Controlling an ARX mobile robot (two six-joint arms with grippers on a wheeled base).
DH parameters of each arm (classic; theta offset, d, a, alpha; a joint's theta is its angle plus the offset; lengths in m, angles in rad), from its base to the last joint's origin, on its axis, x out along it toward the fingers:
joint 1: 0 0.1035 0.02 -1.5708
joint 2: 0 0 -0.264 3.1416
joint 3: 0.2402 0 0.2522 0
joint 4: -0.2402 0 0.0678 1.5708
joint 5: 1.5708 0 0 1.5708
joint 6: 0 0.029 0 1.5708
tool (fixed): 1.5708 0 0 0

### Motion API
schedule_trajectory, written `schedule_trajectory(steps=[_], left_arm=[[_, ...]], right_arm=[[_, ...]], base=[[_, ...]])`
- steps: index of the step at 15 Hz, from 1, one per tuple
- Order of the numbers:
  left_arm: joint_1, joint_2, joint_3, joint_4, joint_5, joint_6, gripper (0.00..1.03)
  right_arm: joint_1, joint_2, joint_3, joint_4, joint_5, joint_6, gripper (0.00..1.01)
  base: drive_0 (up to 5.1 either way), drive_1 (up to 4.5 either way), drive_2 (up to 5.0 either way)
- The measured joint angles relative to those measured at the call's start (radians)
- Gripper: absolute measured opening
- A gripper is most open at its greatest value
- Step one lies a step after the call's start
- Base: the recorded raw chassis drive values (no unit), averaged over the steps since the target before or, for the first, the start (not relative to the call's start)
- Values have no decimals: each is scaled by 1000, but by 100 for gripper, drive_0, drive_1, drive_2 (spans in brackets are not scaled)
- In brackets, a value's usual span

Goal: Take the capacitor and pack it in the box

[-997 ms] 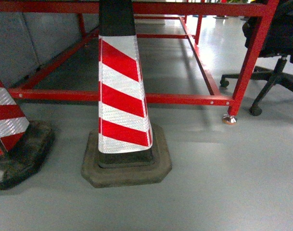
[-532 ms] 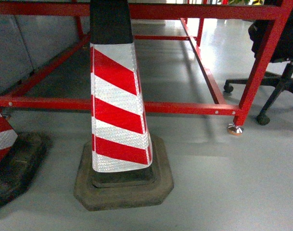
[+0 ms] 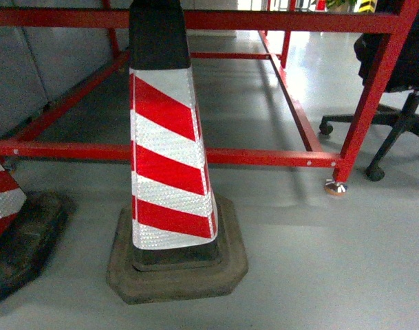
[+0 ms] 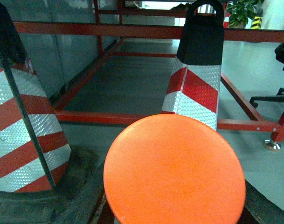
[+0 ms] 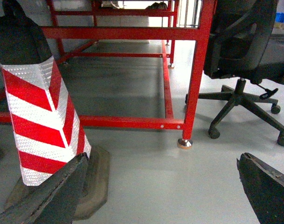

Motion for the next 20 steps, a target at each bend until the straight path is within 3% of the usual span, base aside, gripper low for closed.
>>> schedule_trajectory(steps=[20], left_arm=[[0, 0, 0, 1, 0, 10, 44]], right_arm=[[0, 0, 0, 2, 0, -1, 98]], base=[[0, 0, 0]])
